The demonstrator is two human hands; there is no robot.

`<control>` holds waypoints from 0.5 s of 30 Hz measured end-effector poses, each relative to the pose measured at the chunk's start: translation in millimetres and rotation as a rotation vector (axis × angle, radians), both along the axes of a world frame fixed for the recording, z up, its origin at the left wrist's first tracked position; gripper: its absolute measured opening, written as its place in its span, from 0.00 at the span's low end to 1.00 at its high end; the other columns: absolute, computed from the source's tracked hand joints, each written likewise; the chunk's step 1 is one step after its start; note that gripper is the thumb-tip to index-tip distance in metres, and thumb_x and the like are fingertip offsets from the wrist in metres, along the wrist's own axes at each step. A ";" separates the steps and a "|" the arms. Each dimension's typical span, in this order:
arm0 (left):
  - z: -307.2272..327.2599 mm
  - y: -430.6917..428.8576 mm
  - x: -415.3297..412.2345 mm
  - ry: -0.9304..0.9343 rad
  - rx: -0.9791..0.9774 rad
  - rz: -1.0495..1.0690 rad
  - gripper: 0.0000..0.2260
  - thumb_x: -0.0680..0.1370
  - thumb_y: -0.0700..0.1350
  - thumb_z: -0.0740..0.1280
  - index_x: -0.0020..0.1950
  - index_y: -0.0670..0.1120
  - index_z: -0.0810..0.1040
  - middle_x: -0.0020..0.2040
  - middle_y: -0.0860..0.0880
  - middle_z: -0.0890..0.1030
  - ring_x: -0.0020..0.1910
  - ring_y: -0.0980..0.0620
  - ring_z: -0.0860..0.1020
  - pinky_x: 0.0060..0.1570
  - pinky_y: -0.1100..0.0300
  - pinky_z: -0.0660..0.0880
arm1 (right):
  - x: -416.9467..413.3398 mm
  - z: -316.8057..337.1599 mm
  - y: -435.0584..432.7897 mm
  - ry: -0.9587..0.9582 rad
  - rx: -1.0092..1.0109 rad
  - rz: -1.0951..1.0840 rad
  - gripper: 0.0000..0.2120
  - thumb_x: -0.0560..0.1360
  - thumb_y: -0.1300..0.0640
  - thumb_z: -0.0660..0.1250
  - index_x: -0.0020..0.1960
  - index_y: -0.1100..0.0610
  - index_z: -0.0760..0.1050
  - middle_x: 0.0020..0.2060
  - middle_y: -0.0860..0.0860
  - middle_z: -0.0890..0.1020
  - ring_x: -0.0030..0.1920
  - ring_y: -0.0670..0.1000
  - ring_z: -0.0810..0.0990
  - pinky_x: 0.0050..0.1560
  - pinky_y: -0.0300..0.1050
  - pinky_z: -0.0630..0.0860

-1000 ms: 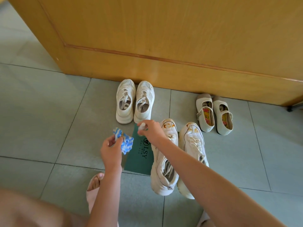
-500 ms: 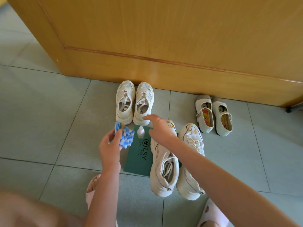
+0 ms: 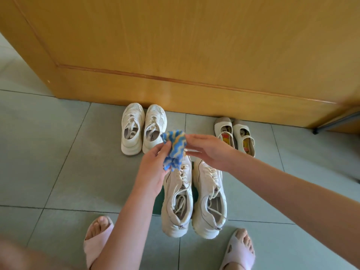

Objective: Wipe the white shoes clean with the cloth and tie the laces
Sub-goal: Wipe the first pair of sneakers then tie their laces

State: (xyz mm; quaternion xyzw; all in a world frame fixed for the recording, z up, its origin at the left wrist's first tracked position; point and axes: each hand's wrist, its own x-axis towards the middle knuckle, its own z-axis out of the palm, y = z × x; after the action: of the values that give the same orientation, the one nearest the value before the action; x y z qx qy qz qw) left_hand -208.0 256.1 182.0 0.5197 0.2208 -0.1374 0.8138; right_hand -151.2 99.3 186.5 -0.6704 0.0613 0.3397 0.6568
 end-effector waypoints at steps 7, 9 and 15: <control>-3.0 -24.5 1.7 -0.048 0.255 -0.046 0.06 0.78 0.47 0.65 0.45 0.50 0.80 0.45 0.50 0.83 0.46 0.55 0.80 0.48 0.63 0.73 | -5.0 12.2 -49.0 -0.173 -0.228 0.005 0.08 0.74 0.50 0.68 0.44 0.54 0.80 0.39 0.48 0.83 0.43 0.47 0.80 0.52 0.34 0.72; -0.8 -29.0 5.7 -0.045 0.265 -0.057 0.05 0.78 0.48 0.66 0.46 0.49 0.80 0.47 0.48 0.83 0.49 0.50 0.81 0.52 0.59 0.74 | -6.7 15.7 -57.4 -0.202 -0.275 0.027 0.09 0.76 0.50 0.66 0.41 0.54 0.78 0.33 0.44 0.79 0.35 0.42 0.76 0.40 0.29 0.72; 4.3 -35.7 10.4 -0.043 0.294 -0.056 0.05 0.78 0.48 0.66 0.47 0.49 0.80 0.46 0.49 0.83 0.47 0.50 0.80 0.48 0.57 0.76 | -14.5 10.2 -84.4 0.030 -0.092 0.128 0.21 0.70 0.50 0.70 0.59 0.62 0.76 0.54 0.58 0.81 0.54 0.54 0.79 0.63 0.50 0.72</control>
State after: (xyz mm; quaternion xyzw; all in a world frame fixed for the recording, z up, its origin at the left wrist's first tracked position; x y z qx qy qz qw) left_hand -197.6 220.5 186.3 0.6421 0.2065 -0.1152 0.7292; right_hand -165.6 15.0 196.8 -0.6973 0.0435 0.3878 0.6013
